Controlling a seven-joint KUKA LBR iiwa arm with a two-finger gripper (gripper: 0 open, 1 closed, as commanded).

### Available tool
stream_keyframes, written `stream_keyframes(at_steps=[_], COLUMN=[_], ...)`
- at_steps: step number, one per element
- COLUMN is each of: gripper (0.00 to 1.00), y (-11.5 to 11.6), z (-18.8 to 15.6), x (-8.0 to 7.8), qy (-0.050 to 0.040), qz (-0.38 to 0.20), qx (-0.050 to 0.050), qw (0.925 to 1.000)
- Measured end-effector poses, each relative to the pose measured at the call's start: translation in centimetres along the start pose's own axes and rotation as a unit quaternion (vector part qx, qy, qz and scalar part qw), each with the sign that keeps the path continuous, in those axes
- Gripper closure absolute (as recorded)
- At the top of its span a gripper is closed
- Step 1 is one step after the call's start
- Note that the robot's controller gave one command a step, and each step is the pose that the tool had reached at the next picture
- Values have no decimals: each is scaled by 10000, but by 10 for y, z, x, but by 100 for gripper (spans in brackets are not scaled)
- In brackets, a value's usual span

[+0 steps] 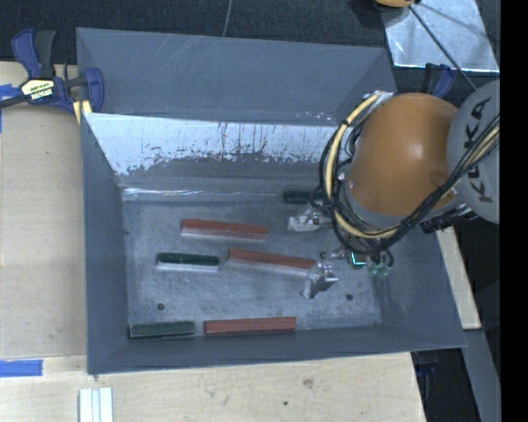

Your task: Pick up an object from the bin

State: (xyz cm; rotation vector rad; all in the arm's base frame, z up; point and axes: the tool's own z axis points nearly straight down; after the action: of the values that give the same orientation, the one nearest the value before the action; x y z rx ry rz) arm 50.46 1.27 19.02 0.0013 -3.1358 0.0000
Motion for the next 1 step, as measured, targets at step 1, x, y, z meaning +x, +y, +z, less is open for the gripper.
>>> stream_keyframes(at_steps=[1], gripper=[0], y=[0], z=[-4], x=[-2], qy=[-43], qz=[2], qx=[-1], qw=[10000])
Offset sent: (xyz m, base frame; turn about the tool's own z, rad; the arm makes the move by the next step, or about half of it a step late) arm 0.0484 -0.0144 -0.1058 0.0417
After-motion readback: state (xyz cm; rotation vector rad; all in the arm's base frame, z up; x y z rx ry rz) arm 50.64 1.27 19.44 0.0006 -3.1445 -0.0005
